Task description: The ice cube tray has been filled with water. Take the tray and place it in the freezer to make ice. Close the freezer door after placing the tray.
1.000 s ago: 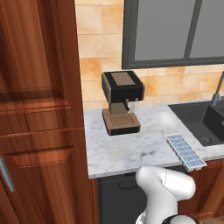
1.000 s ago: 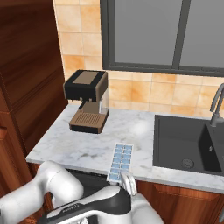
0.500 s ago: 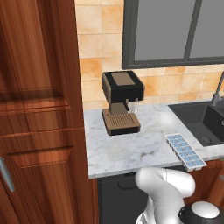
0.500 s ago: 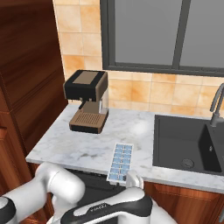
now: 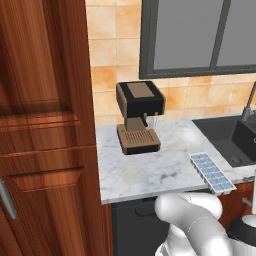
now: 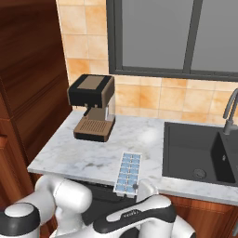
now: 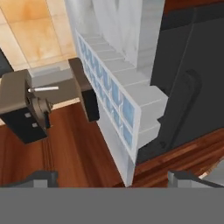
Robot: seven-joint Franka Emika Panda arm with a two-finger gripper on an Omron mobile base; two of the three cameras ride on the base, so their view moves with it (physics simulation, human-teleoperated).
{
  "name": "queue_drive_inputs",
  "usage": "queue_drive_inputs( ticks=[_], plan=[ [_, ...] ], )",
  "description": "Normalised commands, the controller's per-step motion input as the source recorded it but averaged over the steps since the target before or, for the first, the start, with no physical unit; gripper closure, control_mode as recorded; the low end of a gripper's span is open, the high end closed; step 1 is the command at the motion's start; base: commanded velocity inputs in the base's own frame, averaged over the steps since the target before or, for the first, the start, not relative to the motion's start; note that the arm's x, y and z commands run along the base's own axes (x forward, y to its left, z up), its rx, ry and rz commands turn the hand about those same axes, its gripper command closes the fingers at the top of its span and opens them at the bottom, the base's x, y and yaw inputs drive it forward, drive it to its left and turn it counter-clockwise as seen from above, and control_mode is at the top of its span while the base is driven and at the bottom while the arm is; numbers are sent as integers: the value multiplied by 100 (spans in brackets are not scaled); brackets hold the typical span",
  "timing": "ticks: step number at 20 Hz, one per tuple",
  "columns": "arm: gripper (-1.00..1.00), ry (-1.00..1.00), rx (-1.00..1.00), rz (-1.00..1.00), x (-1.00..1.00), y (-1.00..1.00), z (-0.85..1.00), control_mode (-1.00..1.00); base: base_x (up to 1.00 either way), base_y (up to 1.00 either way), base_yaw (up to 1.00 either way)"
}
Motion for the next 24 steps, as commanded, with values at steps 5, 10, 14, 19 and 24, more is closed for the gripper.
queue_drive_inputs(
  ticks=[5, 10, 14, 19, 24],
  plan=[
    [-100, -6, 7, 8, 21, 0, -14, -100, 0, 0, 0],
    [-100, -10, 3, 9, 16, 0, -24, -100, 0, 0, 0],
    [-100, -10, 0, 2, 7, 0, -24, -100, 0, 0, 0],
    [-100, -6, 0, 0, 0, 0, -11, -100, 0, 0, 0],
    [-100, -6, 0, 0, 6, 10, -9, -100, 0, 0, 0]
  ],
)
